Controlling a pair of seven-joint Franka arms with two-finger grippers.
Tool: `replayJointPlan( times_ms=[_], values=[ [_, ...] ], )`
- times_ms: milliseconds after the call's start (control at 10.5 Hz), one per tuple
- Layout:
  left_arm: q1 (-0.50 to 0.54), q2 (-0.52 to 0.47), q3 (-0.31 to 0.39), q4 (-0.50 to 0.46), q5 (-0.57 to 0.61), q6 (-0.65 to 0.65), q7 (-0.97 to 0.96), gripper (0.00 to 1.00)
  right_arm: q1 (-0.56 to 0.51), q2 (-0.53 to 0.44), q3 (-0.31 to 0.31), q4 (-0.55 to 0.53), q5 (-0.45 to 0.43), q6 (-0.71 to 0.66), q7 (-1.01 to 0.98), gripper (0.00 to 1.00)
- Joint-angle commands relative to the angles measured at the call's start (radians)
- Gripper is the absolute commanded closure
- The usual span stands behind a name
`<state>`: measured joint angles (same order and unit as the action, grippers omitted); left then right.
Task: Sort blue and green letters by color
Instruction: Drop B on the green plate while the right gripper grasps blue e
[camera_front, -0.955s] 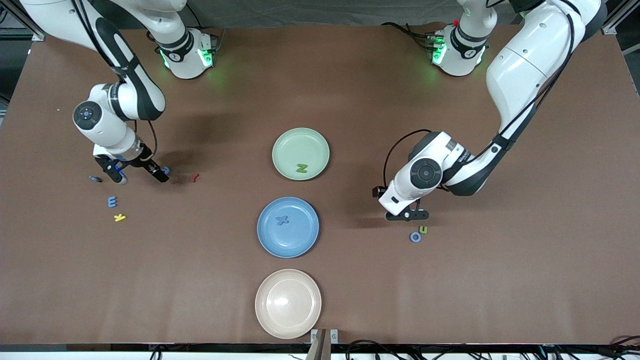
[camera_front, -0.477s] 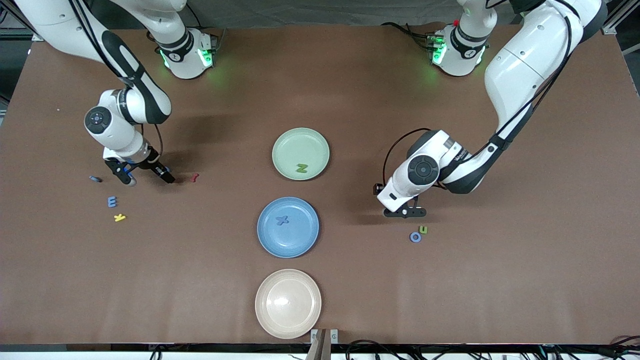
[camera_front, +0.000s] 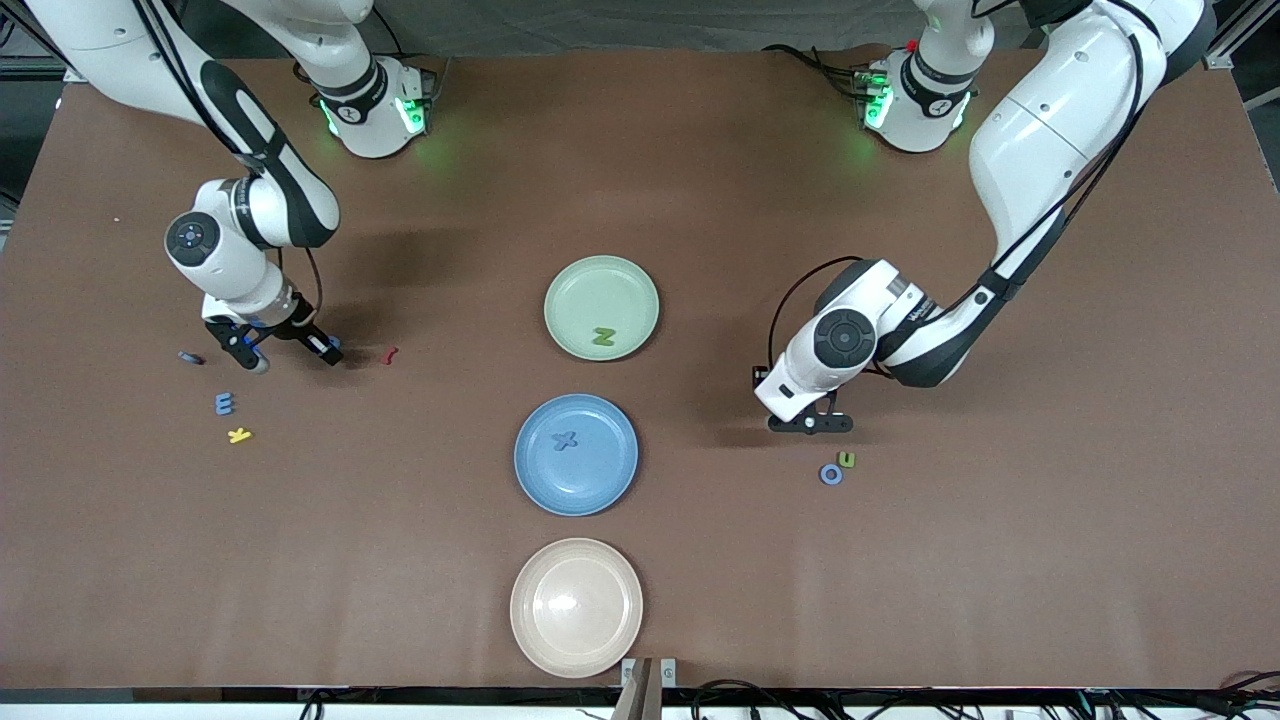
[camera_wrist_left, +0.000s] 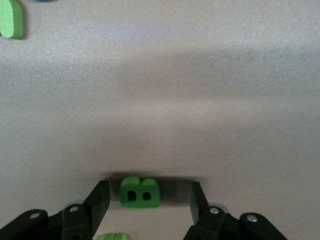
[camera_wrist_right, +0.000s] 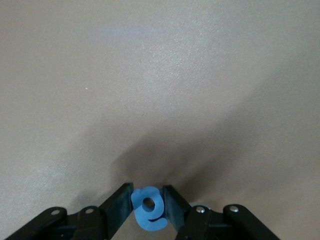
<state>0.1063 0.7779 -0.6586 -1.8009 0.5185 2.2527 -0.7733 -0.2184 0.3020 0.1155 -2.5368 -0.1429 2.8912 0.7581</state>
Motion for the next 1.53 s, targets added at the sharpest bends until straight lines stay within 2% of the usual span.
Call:
replayJointPlan(
  times_ms=[0,191,286,382,668,859,1050,1241,1432],
  values=[
    [0.012,-0.012,-0.004,-0.028,0.057,0.014,-0.017,0.59,-0.03,0.017,0.01,-0.008,-0.029,0.002,-0.005,1.0],
    [0.012,-0.016,-0.004,-0.026,0.057,0.014,-0.021,0.95,-0.03,0.011,0.01,0.001,-0.029,-0.009,-0.014,1.0],
    [0.01,-0.02,-0.007,-0.026,0.054,0.014,-0.035,1.0,-0.033,0.0,0.01,0.025,-0.029,-0.047,-0.067,1.0],
    [0.003,-0.023,-0.009,-0.023,0.043,0.014,-0.037,1.0,-0.041,-0.004,0.009,0.048,-0.029,-0.079,-0.097,1.0],
    [-0.007,-0.023,-0.11,0.015,0.037,0.01,-0.17,1.0,-0.042,-0.003,0.009,0.09,-0.027,-0.082,-0.1,1.0],
    [-0.089,-0.014,-0.131,0.072,0.028,0.011,-0.283,1.0,-0.044,-0.004,0.01,0.133,-0.027,-0.131,-0.1,1.0],
    [-0.231,0.006,-0.116,0.145,-0.017,0.011,-0.412,1.0,-0.003,-0.006,0.01,0.228,0.0,-0.235,-0.088,1.0],
    [-0.376,0.026,-0.024,0.211,-0.025,0.014,-0.506,1.0,0.059,0.005,0.012,0.327,0.055,-0.3,-0.086,1.0],
    [-0.465,0.046,0.019,0.23,-0.029,0.056,-0.564,1.0,0.143,0.038,0.012,0.43,0.074,-0.316,-0.098,1.0]
  ],
)
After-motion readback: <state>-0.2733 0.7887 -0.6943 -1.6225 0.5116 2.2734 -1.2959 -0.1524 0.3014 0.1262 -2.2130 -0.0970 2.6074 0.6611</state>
